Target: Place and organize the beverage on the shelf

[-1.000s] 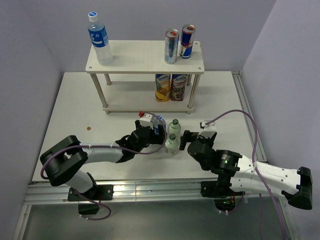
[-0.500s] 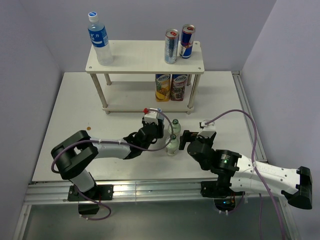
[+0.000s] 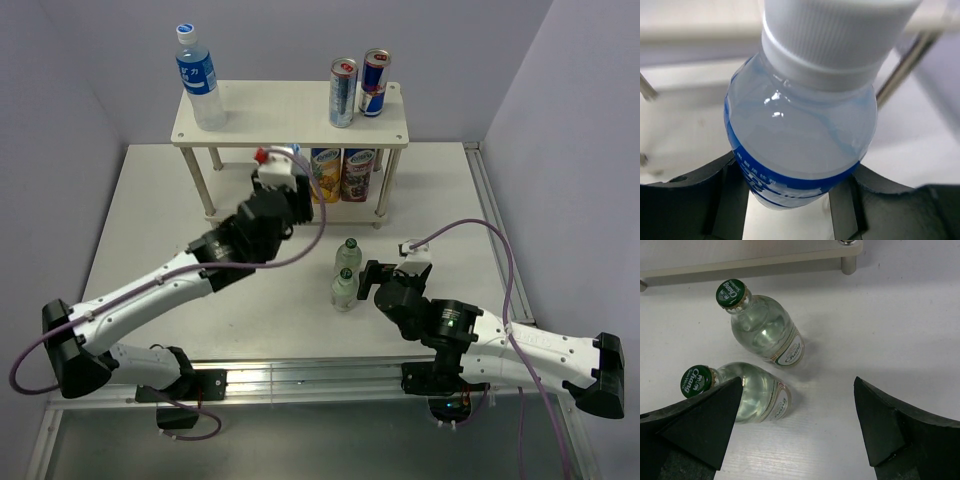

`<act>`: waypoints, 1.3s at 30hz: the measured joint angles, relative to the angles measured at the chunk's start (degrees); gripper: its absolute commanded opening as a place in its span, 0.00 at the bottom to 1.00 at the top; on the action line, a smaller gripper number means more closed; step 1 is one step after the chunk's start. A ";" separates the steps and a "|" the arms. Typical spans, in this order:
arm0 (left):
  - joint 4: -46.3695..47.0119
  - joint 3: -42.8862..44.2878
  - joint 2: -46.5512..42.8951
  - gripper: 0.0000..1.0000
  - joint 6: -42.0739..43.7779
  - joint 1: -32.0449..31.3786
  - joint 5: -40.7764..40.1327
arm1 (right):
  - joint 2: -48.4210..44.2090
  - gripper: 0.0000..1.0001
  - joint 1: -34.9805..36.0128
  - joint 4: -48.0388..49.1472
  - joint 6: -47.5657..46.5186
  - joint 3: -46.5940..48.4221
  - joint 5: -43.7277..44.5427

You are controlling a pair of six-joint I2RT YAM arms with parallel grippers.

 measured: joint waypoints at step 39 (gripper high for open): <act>-1.60 43.04 23.91 0.00 14.16 22.36 1.33 | -1.18 0.98 0.02 1.05 -1.01 -1.01 -0.74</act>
